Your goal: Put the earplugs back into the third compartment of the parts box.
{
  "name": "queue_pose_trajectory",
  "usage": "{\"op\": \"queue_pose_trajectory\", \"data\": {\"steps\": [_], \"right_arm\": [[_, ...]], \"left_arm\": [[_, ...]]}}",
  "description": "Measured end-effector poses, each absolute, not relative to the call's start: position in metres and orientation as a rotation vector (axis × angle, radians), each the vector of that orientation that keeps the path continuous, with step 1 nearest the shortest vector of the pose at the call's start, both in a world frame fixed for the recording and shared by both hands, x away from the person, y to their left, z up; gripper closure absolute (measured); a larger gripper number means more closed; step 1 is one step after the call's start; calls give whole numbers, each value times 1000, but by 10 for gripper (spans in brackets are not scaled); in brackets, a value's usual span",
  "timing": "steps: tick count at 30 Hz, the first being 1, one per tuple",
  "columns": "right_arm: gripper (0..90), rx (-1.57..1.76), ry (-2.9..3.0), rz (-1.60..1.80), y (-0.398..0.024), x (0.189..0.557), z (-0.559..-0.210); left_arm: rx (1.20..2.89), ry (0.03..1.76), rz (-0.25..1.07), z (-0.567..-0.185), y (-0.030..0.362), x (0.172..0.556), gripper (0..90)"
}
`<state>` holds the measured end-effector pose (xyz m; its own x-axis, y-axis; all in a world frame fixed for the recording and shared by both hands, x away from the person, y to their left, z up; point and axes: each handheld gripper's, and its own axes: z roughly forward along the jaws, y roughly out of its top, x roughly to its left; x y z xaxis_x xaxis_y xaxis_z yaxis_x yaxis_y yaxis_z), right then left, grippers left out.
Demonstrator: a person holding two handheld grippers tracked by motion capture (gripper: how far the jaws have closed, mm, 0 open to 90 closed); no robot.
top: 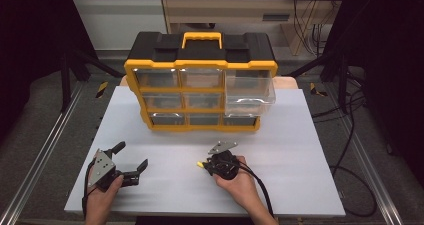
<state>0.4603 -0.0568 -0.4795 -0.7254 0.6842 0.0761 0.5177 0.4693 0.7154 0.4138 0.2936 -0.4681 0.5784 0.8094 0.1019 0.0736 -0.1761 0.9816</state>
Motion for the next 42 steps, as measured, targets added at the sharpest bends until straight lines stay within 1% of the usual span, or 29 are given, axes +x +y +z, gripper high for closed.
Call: {"op": "queue_pose_trajectory", "data": {"steps": [5,9,12,18,24,30,36,42], "right_arm": [[819,1040,2492,1105,-58,460,-480],[829,1032,2473,1116,-59,459,-478],[829,1048,2441,1144,-67,459,-475],[829,1121,2344,1195,-99,462,-468],[829,1255,2171,1237,-147,466,-459],[829,1285,1991,1267,-186,464,-448],[830,1268,1830,1331,-207,456,-430],[831,1225,1745,1386,-215,444,-412]], "left_arm": [[1634,753,779,-468,294,414,12],[1631,754,778,-468,294,414,12],[1630,755,774,-468,294,414,12],[1627,758,773,-468,295,414,12],[1614,771,770,-468,297,415,12],[1613,772,775,-467,297,414,12],[1611,775,773,-468,297,415,12],[1608,775,774,-468,298,415,12]]}}
